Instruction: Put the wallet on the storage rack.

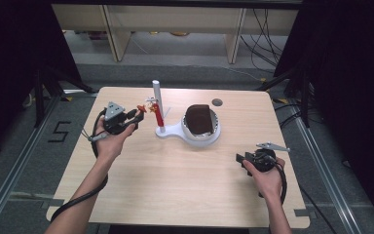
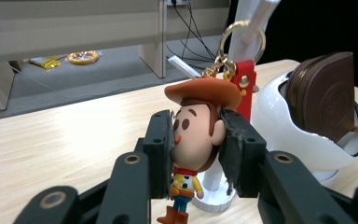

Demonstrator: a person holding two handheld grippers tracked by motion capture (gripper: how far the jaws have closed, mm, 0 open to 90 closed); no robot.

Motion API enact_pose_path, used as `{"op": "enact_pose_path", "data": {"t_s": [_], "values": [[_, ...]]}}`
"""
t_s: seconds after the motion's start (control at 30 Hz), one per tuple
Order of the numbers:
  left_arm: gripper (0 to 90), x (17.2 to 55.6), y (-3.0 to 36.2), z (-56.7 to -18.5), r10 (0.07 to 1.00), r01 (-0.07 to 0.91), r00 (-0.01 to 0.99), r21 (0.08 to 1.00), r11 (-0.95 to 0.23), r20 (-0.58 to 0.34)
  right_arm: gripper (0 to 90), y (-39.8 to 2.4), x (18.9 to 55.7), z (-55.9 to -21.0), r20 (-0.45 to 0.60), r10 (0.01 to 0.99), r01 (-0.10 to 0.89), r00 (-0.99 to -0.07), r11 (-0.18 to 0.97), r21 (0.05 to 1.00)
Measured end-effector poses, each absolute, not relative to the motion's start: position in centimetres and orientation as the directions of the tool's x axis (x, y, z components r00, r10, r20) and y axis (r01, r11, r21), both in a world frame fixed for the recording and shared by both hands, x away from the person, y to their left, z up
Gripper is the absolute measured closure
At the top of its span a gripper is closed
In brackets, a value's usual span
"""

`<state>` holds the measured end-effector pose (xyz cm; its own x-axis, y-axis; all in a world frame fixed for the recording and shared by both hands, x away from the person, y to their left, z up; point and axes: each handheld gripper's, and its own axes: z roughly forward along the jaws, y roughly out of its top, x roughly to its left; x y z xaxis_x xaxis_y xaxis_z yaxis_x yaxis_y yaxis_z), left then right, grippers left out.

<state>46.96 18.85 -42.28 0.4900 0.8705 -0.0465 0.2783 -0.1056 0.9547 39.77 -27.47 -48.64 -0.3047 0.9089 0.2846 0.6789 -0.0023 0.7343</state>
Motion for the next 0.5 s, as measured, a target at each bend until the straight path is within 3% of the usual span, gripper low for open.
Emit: {"op": "enact_pose_path", "data": {"t_s": [0.5], "values": [[64.5, 47.4, 17.8, -43.6, 0.859, 0.285, 0.512, 0.946, -0.156, -0.013, 54.5, -27.9, 39.9, -48.6, 0.258, 0.908, 0.666, -0.331, 0.031, 0.746]]}}
